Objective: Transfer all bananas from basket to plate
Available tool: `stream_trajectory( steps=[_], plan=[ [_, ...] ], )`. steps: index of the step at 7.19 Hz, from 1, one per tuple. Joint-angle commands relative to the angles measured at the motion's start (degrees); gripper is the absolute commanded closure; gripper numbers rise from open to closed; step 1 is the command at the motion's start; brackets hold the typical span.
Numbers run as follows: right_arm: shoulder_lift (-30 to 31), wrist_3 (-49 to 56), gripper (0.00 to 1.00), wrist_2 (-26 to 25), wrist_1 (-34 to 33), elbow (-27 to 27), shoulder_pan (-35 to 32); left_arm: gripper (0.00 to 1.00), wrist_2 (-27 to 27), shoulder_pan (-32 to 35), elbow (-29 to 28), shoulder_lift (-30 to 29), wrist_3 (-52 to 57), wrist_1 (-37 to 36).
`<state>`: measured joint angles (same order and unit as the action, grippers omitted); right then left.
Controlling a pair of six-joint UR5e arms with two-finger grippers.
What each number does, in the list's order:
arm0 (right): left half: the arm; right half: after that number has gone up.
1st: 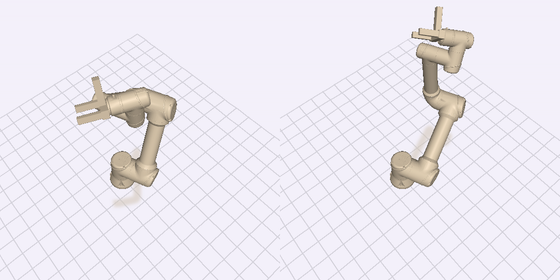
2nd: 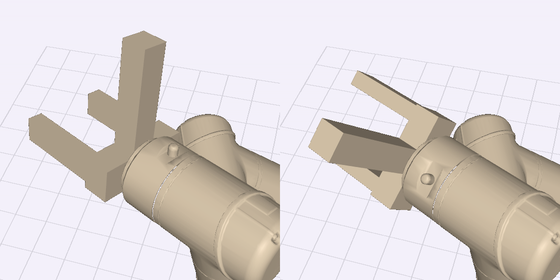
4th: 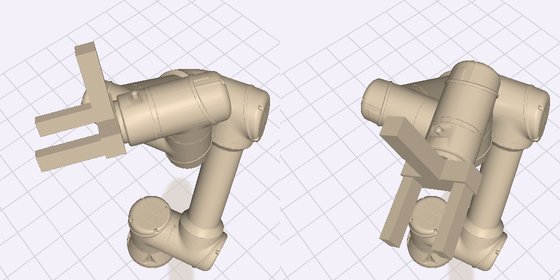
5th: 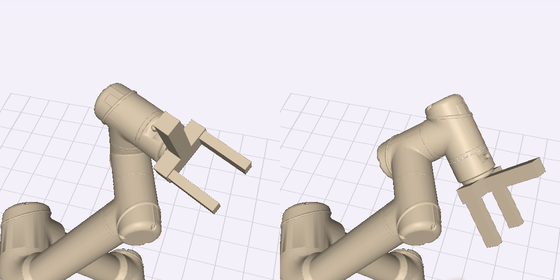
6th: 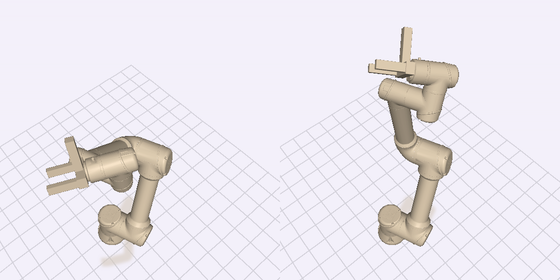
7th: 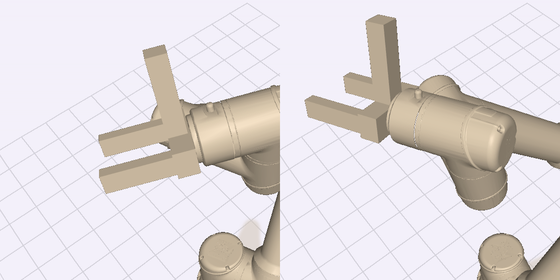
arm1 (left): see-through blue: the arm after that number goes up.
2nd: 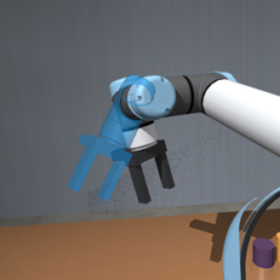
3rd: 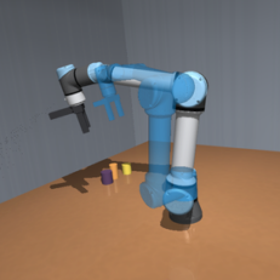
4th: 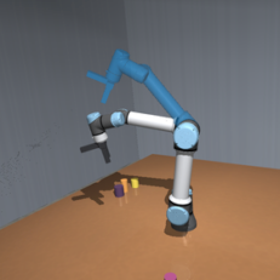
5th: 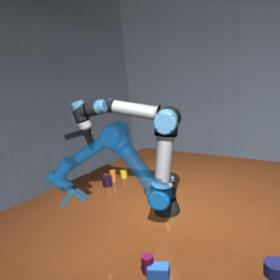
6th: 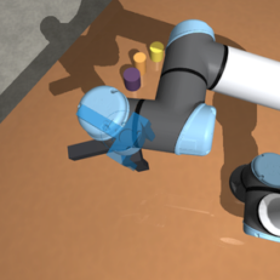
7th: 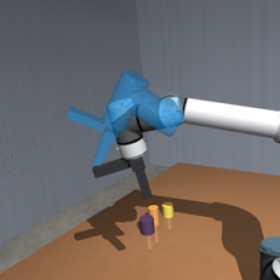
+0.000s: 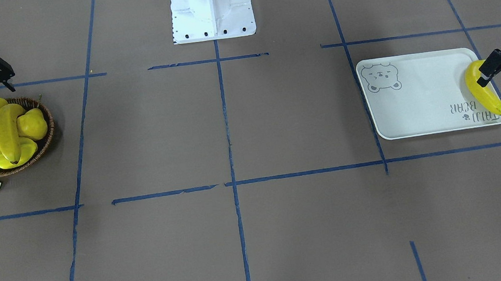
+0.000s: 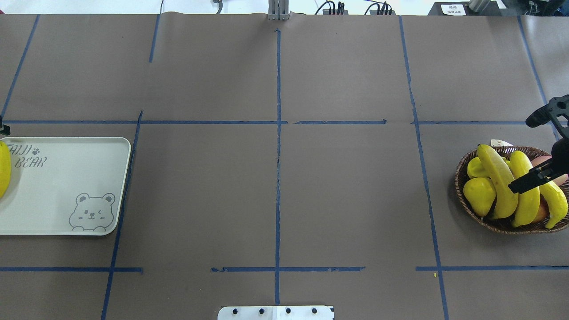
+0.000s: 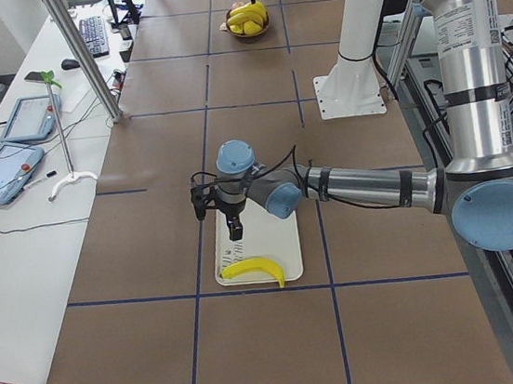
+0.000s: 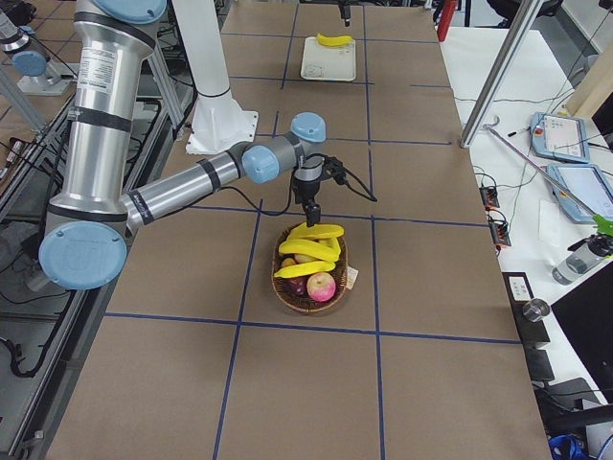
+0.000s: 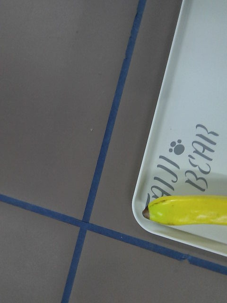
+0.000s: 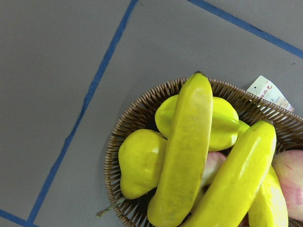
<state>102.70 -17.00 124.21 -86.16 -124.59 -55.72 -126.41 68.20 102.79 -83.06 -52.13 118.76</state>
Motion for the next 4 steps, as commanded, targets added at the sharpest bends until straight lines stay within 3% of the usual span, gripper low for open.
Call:
stream_trajectory(
  steps=[1, 3, 4],
  plan=[
    [7.1, -2.8, 0.05, -0.1, 12.4, 2.8, -0.1, 0.00, 0.0, 0.0, 0.4, 0.0, -0.1, -0.3],
    [9.7, -1.9, 0.07, 0.7, 26.8, 11.4, -1.9, 0.00, 0.0, 0.0, 0.4, 0.3, -0.1, -0.3],
    [10.8, 1.5, 0.08, 3.9, 30.0, 14.3, -6.4, 0.00, 0.0, 0.0, 0.4, 0.3, 0.0, -0.3]
  ],
)
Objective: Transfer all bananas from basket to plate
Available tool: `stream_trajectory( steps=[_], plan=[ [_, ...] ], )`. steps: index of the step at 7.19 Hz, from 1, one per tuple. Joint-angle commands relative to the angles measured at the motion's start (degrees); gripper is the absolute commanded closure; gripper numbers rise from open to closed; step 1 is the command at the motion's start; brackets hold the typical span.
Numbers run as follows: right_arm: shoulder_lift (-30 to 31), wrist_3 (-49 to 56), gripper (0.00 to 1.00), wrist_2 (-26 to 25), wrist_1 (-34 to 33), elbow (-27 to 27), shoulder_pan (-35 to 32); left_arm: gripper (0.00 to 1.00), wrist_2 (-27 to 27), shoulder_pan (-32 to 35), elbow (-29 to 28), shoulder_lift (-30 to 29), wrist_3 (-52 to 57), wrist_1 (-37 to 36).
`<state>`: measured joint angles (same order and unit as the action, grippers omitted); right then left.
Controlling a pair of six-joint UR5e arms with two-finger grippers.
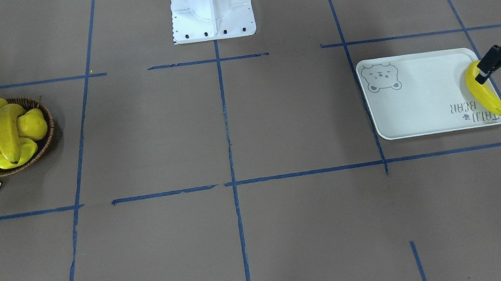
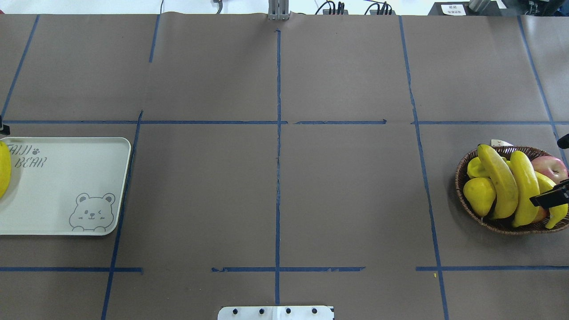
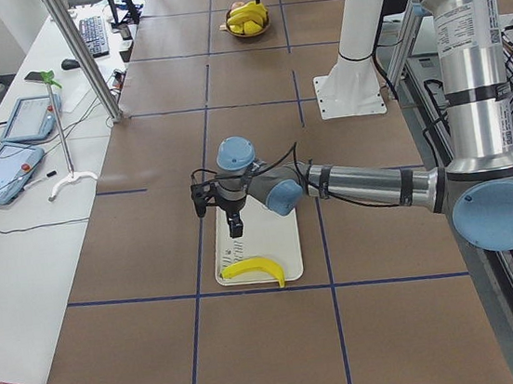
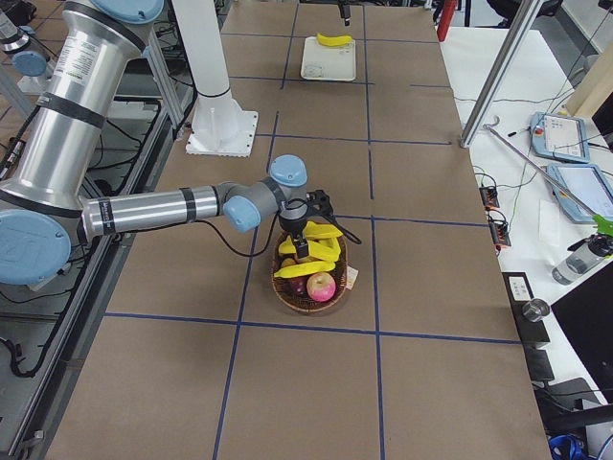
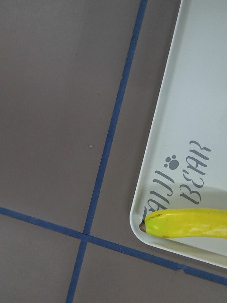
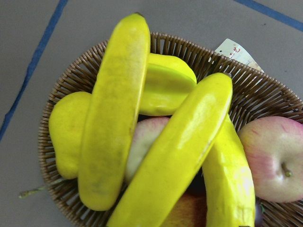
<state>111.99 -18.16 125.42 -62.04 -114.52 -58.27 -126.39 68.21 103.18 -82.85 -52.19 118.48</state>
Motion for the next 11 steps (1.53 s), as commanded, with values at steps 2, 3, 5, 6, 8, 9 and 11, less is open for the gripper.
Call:
stream_trajectory(
  steps=[2, 3, 5, 6, 8, 9, 11],
  plan=[
    [0.5, 3.4, 0.10, 7.1, 6.1, 6.2, -7.2, 0.00, 0.0, 0.0, 0.4, 0.1, 0.0, 0.1],
    [0.6, 3.5, 0.11, 6.8, 6.2, 8.4, -7.3, 0.00, 0.0, 0.0, 0.4, 0.1, 0.0, 0.1],
    [-1.1, 2.2, 0.09, 6.8, 8.4, 11.2, -7.1, 0.01, 0.0, 0.0, 0.4, 0.1, 0.1, 0.1],
    [-1.1, 1.9, 0.09, 7.0, 8.4, 11.3, -7.0, 0.00, 0.0, 0.0, 0.4, 0.2, 0.1, 0.1],
    [-1.1, 1.8, 0.13, 7.1, 8.2, 11.3, -6.2, 0.00, 0.0, 0.0, 0.4, 0.2, 0.1, 0.1],
    [-1.1, 1.9, 0.16, 7.1, 8.2, 11.9, -5.2, 0.00, 0.0, 0.0, 0.4, 0.2, 0.1, 0.1],
    [-1.1, 1.9, 0.26, 7.2, 8.2, 12.0, -3.6, 0.00, 0.0, 0.0, 0.4, 0.6, 0.1, 0.1]
  ],
)
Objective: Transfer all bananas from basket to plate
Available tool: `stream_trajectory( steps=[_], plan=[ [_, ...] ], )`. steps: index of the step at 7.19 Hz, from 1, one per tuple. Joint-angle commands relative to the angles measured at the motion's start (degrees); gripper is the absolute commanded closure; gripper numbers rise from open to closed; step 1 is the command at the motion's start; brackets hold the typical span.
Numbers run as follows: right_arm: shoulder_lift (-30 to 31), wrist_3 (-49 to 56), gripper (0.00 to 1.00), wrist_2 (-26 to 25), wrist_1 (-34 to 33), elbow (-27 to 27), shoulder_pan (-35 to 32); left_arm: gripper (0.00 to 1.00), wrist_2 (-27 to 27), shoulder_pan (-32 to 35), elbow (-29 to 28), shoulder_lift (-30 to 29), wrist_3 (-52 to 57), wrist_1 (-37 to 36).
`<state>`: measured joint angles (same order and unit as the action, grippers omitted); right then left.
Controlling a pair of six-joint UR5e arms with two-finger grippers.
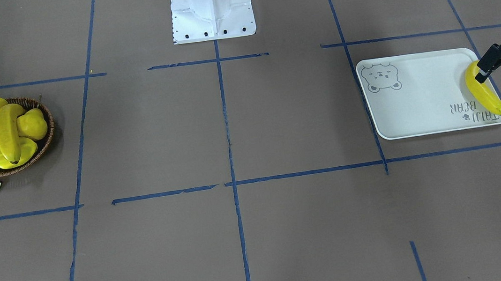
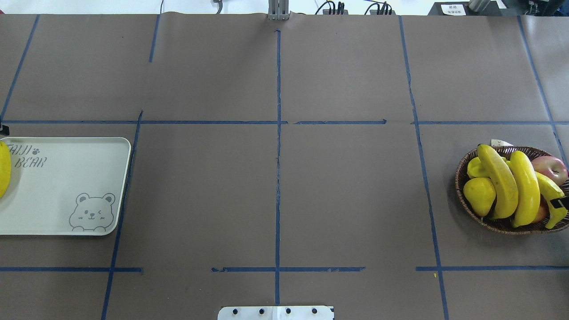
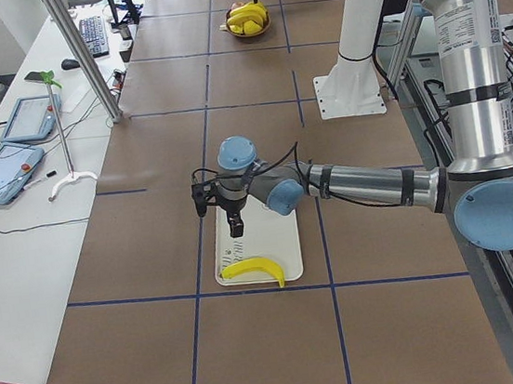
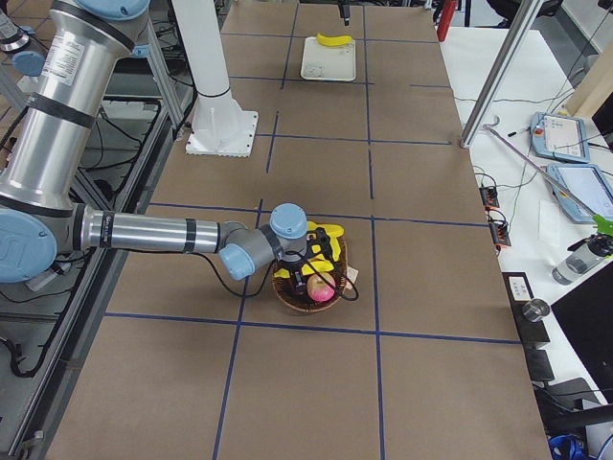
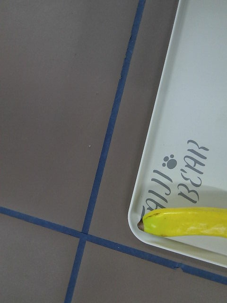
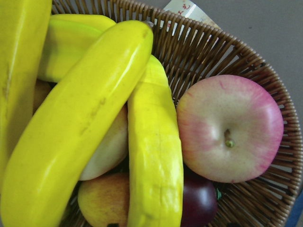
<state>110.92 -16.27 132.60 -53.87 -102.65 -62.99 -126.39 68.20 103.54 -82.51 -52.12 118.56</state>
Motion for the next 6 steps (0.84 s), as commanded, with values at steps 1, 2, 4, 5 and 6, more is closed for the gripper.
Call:
stream_trajectory(
  steps=[1, 2, 4, 5, 6],
  plan=[
    [0.0, 0.0, 0.29, -0.1, 0.1, 0.0, 2.4, 0.00, 0.0, 0.0, 0.0, 0.2, 0.0, 0.0],
    [0.0, 0.1, 0.31, -0.1, 0.1, 0.1, 2.7, 0.00, 0.0, 0.0, -0.1, 0.3, 0.0, 0.0],
    [0.0, 0.1, 0.36, -0.1, 0.1, 0.1, 3.5, 0.00, 0.0, 0.0, -0.1, 0.3, 0.0, 0.0],
    [0.0, 0.1, 0.46, -0.2, 0.0, 0.1, 3.6, 0.00, 0.0, 0.0, -0.1, 0.3, 0.0, 0.0],
    [-0.1, 0.2, 0.52, -0.5, 0.1, 0.1, 3.8, 0.00, 0.0, -0.1, -0.1, 0.3, 0.0, 0.0]
  ],
)
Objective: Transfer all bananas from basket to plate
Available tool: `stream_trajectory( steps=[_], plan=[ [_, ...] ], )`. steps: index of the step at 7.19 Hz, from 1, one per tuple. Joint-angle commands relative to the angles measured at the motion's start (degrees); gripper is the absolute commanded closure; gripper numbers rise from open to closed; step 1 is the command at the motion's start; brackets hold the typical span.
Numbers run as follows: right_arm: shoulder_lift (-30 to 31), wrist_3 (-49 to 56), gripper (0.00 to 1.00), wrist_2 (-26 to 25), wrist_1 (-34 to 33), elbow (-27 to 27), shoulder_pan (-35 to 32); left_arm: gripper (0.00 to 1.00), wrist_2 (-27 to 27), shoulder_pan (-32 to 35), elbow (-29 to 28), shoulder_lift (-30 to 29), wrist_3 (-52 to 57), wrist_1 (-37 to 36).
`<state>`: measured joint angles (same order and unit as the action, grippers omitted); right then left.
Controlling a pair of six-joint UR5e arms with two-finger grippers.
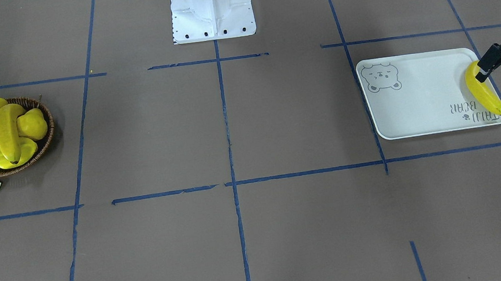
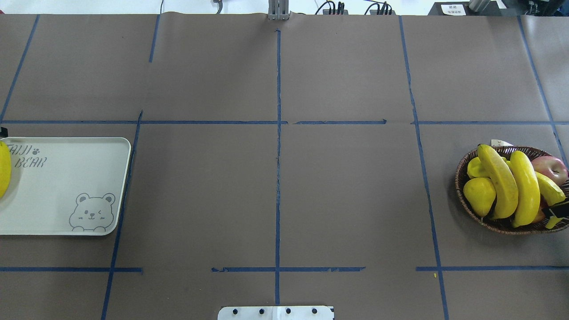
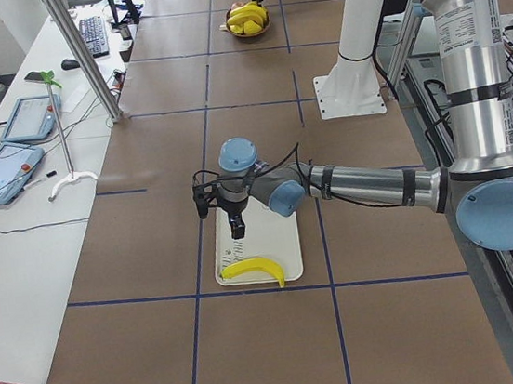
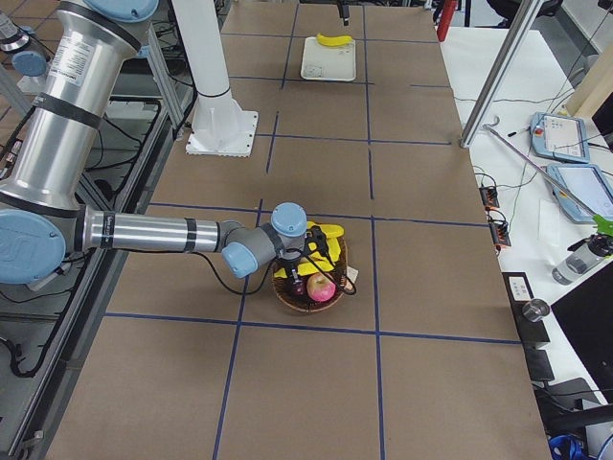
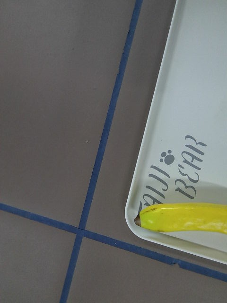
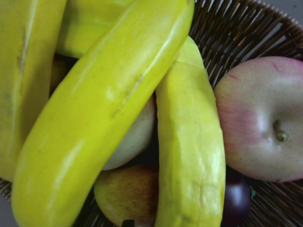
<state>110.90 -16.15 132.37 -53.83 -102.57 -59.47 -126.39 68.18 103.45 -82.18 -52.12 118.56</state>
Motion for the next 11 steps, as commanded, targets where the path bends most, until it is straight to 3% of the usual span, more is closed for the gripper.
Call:
stream_trajectory(
  steps=[1, 2, 3, 4, 9, 11],
  plan=[
    [0.0, 0.2, 0.59, -0.5, 0.0, 0.0, 0.1, 0.00, 0.0, -0.1, 0.0, 0.0, 0.0, 0.0],
    [0.0, 0.5, 0.77, -1.4, 0.0, 0.1, 0.1, 0.00, -0.1, -0.1, 0.0, 0.0, 0.0, 0.0],
    [0.0, 0.7, 0.89, -2.2, 0.1, -0.3, 0.1, 0.00, -0.1, -0.1, 0.0, 0.0, 0.0, 0.0],
    [-0.1, 0.8, 0.94, -2.2, 0.1, -1.0, -0.3, 0.00, -0.1, -0.1, 0.0, 0.0, 0.0, 0.0],
    [0.2, 1.0, 0.98, -2.2, -0.4, -6.1, -8.1, 0.00, -0.1, -0.2, 0.1, 0.0, -0.1, 0.1],
    [-2.2, 0.8, 0.98, 0.2, -3.3, -8.8, -9.7, 0.00, -0.2, -0.2, 1.7, -0.5, -0.4, 3.1]
  ],
)
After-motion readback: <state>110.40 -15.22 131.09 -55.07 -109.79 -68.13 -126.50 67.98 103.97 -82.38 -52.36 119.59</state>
